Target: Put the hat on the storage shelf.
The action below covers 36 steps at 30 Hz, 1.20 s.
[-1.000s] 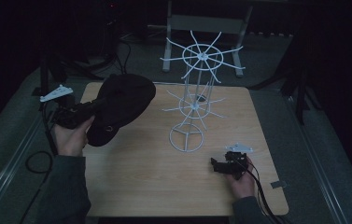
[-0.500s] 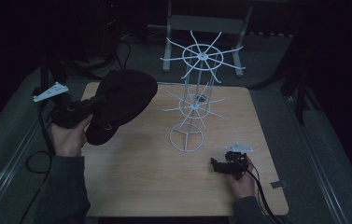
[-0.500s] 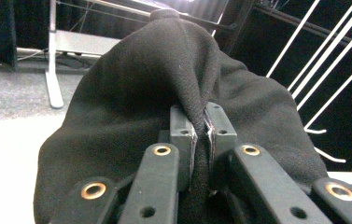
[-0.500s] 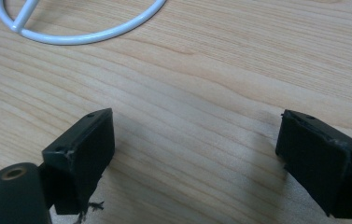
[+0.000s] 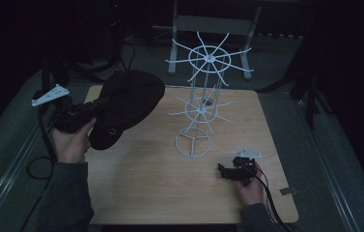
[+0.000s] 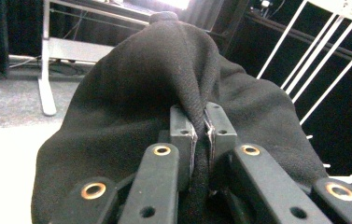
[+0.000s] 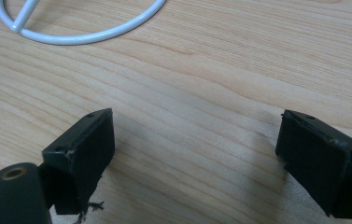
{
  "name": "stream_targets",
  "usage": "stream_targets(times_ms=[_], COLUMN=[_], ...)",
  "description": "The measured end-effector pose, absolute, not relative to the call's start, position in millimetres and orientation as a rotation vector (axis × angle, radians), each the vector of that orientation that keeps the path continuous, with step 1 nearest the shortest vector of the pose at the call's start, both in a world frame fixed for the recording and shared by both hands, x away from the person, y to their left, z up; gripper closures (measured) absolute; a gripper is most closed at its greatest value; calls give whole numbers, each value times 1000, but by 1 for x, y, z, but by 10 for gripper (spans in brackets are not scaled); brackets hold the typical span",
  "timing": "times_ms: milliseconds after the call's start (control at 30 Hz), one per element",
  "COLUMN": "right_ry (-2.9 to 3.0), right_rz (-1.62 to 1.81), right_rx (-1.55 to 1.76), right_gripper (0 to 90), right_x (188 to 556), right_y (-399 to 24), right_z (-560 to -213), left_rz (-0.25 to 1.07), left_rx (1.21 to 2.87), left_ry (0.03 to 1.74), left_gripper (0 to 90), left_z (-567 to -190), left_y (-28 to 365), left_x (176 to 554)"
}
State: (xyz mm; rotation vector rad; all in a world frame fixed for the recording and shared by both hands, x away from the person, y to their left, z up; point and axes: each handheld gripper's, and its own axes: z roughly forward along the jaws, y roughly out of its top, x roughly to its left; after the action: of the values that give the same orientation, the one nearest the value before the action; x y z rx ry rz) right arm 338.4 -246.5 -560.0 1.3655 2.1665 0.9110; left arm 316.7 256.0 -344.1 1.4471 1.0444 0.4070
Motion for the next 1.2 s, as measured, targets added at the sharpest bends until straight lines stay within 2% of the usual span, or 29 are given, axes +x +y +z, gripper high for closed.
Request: stream_targets(times_ms=[1200], right_ry=[2166], right_rz=[911], right_rx=[1367], right_gripper=[114], right_x=[338], right_y=[-247], right_z=[-560], left_rz=[405], left_rx=[1373], left_ry=[972], left_gripper=[851], left_z=[-324], left_y=[254], left_x=[313])
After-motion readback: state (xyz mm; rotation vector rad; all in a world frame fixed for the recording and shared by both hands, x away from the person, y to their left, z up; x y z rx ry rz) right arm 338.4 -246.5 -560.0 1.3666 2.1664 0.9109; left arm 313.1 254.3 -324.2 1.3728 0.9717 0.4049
